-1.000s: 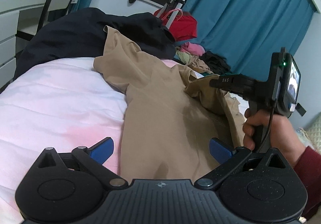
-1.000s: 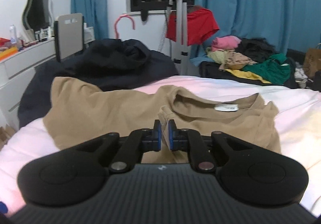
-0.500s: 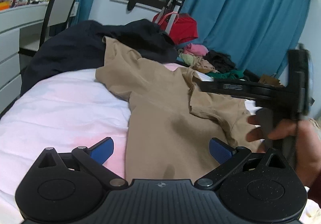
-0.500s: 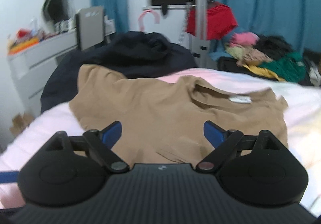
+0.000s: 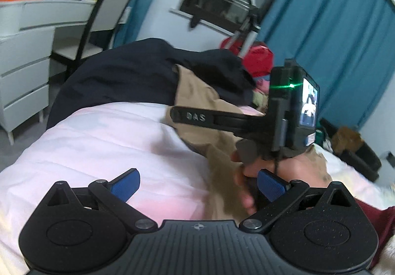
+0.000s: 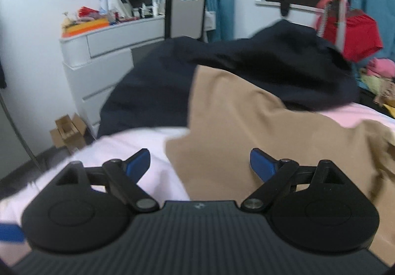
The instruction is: Fold clothes
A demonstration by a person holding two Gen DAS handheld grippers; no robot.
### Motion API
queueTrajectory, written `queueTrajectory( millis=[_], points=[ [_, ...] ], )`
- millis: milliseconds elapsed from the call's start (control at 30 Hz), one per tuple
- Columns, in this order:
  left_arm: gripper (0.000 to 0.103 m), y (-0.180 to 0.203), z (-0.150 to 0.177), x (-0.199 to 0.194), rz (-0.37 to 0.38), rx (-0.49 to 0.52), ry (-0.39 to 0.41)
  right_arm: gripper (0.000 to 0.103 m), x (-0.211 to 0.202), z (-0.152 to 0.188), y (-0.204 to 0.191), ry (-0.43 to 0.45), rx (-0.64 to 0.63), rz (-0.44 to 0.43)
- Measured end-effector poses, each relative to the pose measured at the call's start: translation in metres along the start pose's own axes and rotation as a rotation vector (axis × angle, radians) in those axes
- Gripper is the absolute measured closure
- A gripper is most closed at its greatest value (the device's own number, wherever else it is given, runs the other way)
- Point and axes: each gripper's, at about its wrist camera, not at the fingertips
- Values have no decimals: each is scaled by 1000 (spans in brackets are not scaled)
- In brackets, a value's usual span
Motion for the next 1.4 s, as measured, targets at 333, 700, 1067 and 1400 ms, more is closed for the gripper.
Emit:
queueTrajectory(
  millis=[333, 700, 1067, 1400],
  points=[
    [4, -4, -1, -7, -13, -15, 54, 94, 6, -10, 23, -28, 92, 127],
    [3, 36, 11, -24, 110, 62, 120, 96, -145, -31, 127, 281, 332, 264],
    [3, 69, 41, -4, 146, 178, 52, 21, -178, 54, 245, 114, 594, 397],
    [3, 88, 48, -5, 137, 259, 86, 13, -251, 54, 195, 137, 467, 372]
  ],
)
Point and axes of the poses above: each gripper's, at about its wrist camera, not at the fingertips, and x roughly the way its jaws point, y to its right, z to its underside, and after that the axes turned 7 degrees about x, right-handed
